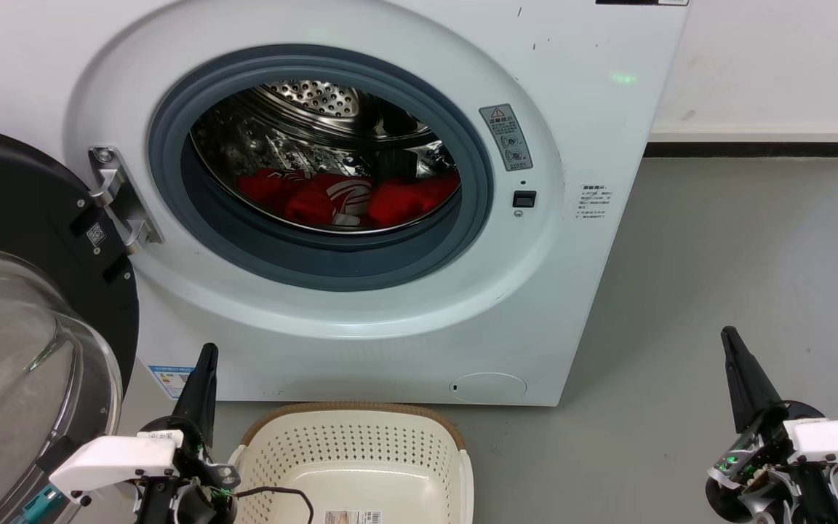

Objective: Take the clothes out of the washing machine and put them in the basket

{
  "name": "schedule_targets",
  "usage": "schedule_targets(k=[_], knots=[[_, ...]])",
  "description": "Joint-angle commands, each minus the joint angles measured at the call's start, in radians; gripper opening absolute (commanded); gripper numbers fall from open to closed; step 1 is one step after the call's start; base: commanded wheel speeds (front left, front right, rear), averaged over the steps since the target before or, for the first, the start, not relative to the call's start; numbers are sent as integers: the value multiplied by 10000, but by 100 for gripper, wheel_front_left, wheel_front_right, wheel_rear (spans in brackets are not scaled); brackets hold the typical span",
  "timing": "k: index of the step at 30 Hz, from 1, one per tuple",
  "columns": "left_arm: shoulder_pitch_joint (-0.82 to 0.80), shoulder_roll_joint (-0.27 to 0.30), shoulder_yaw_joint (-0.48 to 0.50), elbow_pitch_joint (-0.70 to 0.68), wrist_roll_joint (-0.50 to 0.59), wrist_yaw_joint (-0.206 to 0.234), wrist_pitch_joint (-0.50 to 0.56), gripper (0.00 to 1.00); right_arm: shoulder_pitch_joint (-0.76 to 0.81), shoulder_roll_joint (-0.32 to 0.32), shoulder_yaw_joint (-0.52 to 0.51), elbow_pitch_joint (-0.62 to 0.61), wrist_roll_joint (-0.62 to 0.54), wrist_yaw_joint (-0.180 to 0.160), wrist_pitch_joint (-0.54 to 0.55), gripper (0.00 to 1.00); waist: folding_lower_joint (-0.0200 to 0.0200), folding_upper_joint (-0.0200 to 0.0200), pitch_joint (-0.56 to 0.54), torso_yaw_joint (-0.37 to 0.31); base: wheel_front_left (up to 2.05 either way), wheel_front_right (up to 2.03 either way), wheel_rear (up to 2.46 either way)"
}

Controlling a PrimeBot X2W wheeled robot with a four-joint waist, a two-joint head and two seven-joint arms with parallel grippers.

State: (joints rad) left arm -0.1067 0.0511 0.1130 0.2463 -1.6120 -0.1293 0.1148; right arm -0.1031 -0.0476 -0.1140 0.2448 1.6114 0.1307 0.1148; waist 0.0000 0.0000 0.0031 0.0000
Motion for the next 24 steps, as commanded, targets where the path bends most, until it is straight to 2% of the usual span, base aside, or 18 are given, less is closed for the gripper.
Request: schedule_targets(k=[1,24], knots=[[-55,-20,26,-5,-21,-37,15,0,-122,-52,15,16,35,0,13,0,0,0,0,0,0,0,0],[-55,-20,25,-5,-21,-37,15,0,-122,-52,15,16,34,0,12,0,0,0,0,0,0,0,0]])
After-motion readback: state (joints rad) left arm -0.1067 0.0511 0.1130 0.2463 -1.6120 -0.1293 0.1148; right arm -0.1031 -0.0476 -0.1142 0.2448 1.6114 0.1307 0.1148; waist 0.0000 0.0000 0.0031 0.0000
